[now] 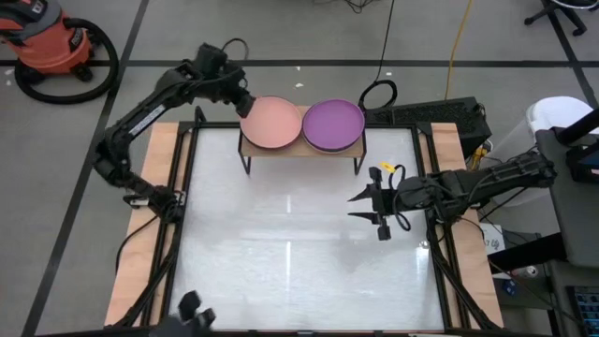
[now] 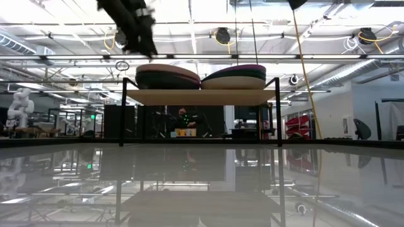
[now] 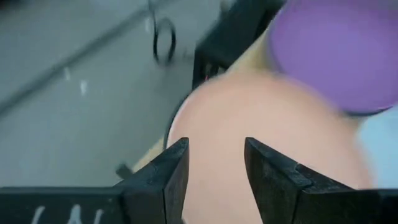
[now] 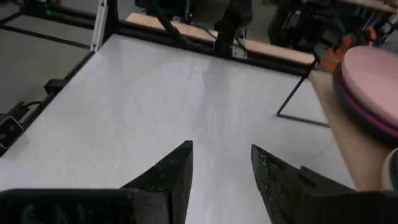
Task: Place and stack plates onto a shelf
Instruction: Return to Home Position
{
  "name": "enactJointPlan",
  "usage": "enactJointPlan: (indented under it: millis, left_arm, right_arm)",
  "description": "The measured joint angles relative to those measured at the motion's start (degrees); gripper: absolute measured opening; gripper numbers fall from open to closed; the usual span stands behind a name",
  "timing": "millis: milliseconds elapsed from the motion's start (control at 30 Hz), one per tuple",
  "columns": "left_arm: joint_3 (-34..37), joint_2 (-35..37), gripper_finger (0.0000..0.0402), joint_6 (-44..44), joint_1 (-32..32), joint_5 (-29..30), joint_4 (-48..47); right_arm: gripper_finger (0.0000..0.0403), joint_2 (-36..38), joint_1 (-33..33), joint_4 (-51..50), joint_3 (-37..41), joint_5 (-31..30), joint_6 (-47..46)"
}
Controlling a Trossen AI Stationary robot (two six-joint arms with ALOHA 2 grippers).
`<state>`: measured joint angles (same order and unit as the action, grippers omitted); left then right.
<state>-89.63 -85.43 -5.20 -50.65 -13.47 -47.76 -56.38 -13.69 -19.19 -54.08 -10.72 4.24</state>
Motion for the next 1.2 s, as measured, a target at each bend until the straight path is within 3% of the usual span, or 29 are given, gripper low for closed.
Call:
enactJointPlan:
  millis: [233, 433, 767, 967, 1200]
  left_arm:
    - [-0.1, 14.7, 0.0145, 0.7, 5.5, 0.0, 10.7]
    - [3.8, 24.5, 0.0104, 0.3, 16.1, 2.0, 15.2]
    - [29.9, 37.8, 0.0079, 2.4, 32.1, 11.3, 33.3]
    - [45.8, 44.5, 0.0078, 5.9, 36.9, 14.0, 44.8]
    - [57.2, 51.5, 0.0079, 8.2, 40.5, 15.2, 52.5]
  right_arm:
    - [0.0144, 6.6, 0.1, -0.8, 0.0, -0.2, 1.4]
    - [0.0144, 13.5, 0.1, -2.4, 0.5, -1.5, 0.6]
    - [0.0144, 26.3, 0.1, 1.7, 14.4, -1.3, -4.5]
    - [0.0144, 33.8, 0.1, 9.7, 23.9, -1.3, -5.0]
    - [0.0144, 40.1, 0.1, 10.8, 28.7, -1.3, -5.0]
